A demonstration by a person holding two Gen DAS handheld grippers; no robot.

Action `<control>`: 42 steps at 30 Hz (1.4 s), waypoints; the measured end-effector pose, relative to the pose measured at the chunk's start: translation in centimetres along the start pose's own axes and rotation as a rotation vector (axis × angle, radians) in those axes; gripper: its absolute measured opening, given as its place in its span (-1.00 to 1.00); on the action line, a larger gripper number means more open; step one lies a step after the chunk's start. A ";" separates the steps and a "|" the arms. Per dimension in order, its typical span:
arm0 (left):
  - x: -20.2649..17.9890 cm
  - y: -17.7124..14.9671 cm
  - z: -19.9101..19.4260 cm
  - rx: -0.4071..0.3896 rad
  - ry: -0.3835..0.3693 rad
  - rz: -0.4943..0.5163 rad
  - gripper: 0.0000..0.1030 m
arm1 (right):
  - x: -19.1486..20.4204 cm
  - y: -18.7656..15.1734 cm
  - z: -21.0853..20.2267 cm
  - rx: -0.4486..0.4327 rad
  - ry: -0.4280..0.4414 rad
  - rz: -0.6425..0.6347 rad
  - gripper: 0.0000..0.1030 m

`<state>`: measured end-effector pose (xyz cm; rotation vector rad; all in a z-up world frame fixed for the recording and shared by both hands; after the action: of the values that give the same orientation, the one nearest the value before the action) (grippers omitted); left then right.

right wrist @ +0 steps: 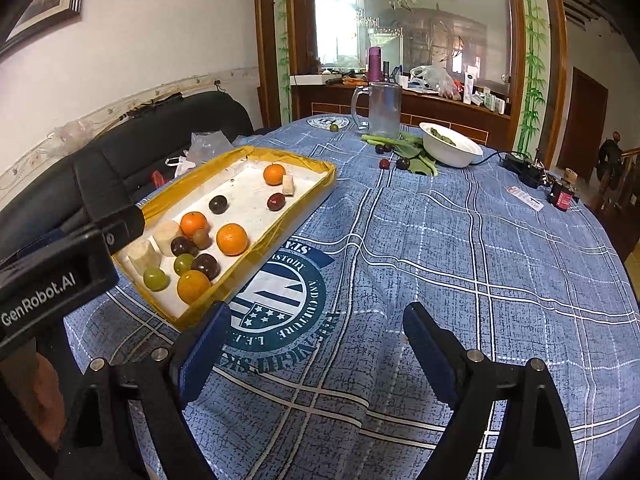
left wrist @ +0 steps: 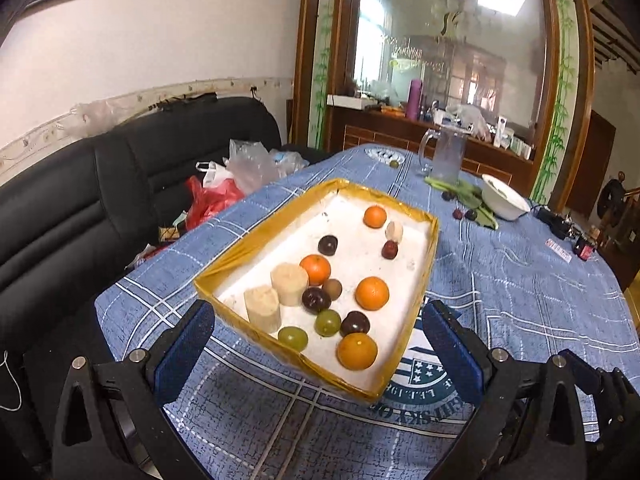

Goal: Organize fruits

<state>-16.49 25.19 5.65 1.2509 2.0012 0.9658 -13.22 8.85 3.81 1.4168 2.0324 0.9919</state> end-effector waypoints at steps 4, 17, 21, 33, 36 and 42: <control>0.2 -0.2 0.7 0.033 -0.003 -0.009 1.00 | 0.1 0.0 0.6 0.017 -0.009 -0.010 0.77; 0.6 -0.6 2.2 0.087 0.008 -0.015 1.00 | 0.5 0.2 2.0 0.051 -0.016 -0.020 0.77; 0.8 -0.7 2.5 0.099 0.006 -0.015 1.00 | 0.8 0.4 2.3 0.056 -0.022 -0.028 0.77; 1.5 -1.1 3.7 0.133 0.018 -0.028 1.00 | 1.3 0.8 3.6 0.074 -0.029 -0.049 0.78; 1.5 -1.2 3.9 0.138 0.016 -0.032 1.00 | 1.4 1.0 3.9 0.079 -0.028 -0.046 0.78; 1.6 -1.3 4.1 0.148 0.010 -0.038 1.00 | 1.3 0.8 4.2 0.091 -0.030 -0.041 0.79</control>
<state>-14.57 27.35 2.06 1.2827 2.1288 0.8202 -10.15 11.46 1.83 1.4213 2.1005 0.8662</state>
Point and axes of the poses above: each gripper's, at about its wrist camera, not at the fingertips, and z roughly the way its jaws point, x to its left, y to its top, the point moved 5 cm from there along z, roughly the way its jaws point, and after that the axes turned 2 degrees about -z, right-handed, at the moved point
